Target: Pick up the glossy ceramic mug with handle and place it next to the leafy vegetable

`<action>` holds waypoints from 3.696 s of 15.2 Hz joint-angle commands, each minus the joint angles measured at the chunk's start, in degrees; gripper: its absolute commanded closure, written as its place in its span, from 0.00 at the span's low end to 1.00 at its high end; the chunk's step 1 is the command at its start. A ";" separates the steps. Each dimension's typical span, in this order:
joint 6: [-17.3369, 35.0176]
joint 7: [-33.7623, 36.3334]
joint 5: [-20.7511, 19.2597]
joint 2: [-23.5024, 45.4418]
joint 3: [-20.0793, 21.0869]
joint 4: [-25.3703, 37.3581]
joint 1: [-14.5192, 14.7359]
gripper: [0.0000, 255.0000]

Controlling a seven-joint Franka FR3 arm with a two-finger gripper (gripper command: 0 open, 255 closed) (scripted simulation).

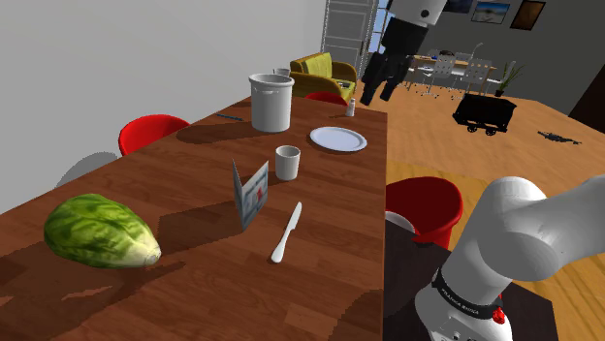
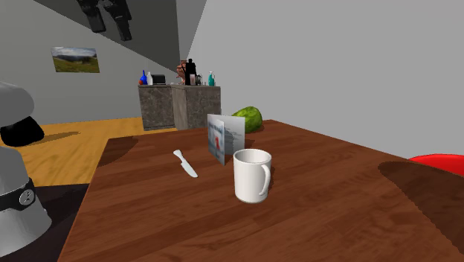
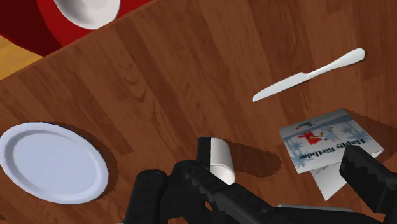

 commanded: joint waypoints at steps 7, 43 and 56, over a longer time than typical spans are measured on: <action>11.00 -1.06 -0.84 9.12 -0.29 -2.21 0.63 0.00; 44.40 -4.31 -2.49 58.87 -0.82 13.00 1.70 0.00; 43.71 -4.34 -2.48 58.42 -0.82 13.25 1.71 1.00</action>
